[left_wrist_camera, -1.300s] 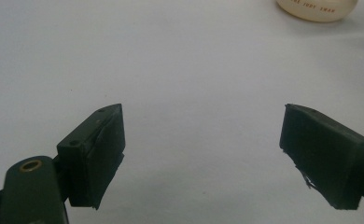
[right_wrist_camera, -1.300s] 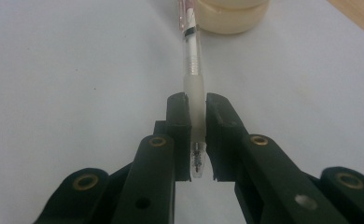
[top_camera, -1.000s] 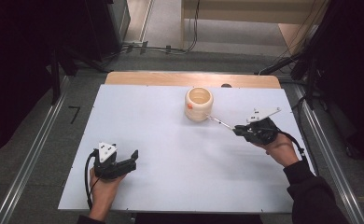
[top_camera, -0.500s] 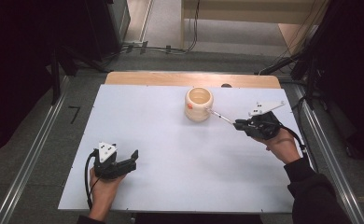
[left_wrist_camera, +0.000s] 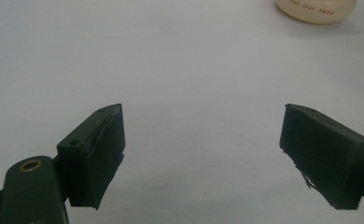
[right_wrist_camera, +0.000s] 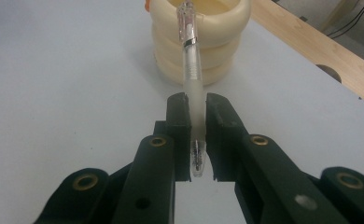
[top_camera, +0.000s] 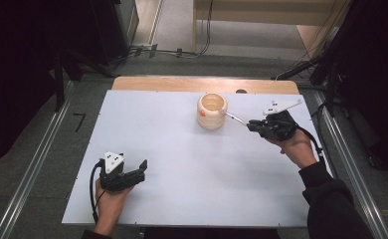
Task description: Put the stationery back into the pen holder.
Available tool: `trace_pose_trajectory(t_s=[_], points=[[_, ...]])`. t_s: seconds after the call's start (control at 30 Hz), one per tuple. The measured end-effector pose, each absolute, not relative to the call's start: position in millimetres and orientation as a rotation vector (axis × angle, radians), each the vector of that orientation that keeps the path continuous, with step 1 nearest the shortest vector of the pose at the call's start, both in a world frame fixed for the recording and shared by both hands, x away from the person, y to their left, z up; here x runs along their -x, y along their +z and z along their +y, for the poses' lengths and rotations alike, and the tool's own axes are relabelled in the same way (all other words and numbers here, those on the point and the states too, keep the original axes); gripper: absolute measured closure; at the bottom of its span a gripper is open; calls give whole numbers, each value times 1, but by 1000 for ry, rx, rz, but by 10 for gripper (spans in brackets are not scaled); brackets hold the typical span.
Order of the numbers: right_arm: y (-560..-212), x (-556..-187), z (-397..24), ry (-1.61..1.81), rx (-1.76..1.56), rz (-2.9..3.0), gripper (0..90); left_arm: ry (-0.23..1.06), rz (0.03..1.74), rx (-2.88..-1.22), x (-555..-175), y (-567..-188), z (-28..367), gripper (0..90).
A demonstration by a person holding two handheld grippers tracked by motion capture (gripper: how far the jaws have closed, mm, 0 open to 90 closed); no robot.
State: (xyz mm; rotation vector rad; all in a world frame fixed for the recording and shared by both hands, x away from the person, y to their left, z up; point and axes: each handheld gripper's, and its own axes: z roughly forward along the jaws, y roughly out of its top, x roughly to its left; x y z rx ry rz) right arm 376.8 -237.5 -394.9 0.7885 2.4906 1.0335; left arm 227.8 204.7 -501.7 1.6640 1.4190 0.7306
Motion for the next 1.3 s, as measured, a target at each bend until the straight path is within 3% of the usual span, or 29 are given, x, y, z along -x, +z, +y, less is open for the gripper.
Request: trace_pose_trajectory(t_s=[1.3], points=[[-372, -412, -198, 1000, -801, 2462, 786, 731, 1414, -1659, -228, -501, 206, 150]])
